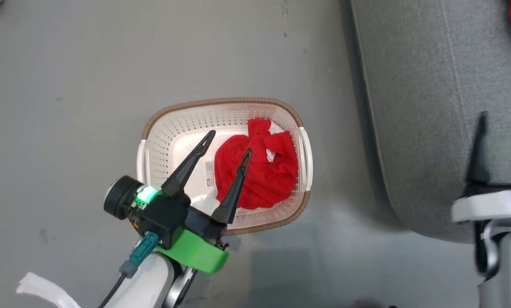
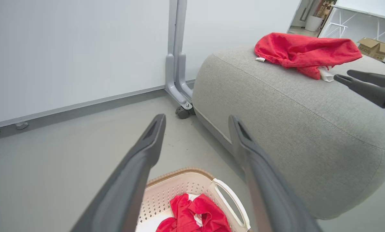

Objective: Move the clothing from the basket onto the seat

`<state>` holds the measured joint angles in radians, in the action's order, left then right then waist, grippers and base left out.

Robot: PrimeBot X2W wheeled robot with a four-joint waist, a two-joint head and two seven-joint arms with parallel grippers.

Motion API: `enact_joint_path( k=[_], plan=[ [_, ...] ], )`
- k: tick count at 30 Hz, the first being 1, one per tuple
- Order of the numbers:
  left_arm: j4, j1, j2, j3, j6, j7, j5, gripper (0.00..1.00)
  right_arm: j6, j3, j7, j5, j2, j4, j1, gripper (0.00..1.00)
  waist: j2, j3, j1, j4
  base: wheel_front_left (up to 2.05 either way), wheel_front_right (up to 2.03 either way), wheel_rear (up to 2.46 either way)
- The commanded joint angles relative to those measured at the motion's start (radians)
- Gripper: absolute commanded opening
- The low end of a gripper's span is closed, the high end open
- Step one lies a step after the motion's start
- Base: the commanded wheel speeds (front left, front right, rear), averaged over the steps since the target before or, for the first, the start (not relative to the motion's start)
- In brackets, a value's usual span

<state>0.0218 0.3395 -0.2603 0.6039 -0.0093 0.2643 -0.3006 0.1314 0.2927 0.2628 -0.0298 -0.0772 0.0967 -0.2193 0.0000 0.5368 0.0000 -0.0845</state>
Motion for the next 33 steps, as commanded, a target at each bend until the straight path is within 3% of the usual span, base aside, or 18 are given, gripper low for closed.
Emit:
enact_joint_path(
  k=[1, 7, 13, 23, 33],
  plan=[
    [0.001, -0.044, 0.016, -0.025, 0.001, 0.0, 0.014, 1.0, -0.001, -0.07, 0.003, -0.004, 0.005, -0.011, 0.043, 1.0, 0.0, -0.153, 0.0, 0.055, 0.0, 0.0, 0.0],
    [0.004, -0.171, 0.102, -0.163, 0.001, 0.0, 0.041, 1.0, -0.001, -0.308, 0.003, 0.015, 0.011, -0.031, 0.139, 1.0, 0.0, -0.298, 0.0, 0.107, 0.0, 0.0, 0.0],
    [-0.014, -0.288, 0.161, -0.307, 0.007, 0.0, 0.083, 1.0, -0.001, -0.428, 0.003, 0.035, 0.016, -0.055, 0.201, 1.0, 0.0, -0.427, 0.0, 0.137, 0.0, 0.0, 0.0],
    [-0.085, -0.463, 0.203, -0.458, -0.032, 0.0, 0.136, 1.0, -0.001, -0.411, 0.003, 0.069, 0.025, -0.115, 0.308, 1.0, 0.0, -0.56, 0.0, 0.144, 0.0, 0.0, 0.0],
    [-0.054, -0.565, 0.209, -0.496, -0.061, 0.0, 0.181, 1.0, -0.001, -0.342, 0.003, 0.118, 0.025, -0.069, 0.416, 1.0, 0.0, -0.619, 0.0, 0.127, 0.0, 0.0, 0.0]
  ],
)
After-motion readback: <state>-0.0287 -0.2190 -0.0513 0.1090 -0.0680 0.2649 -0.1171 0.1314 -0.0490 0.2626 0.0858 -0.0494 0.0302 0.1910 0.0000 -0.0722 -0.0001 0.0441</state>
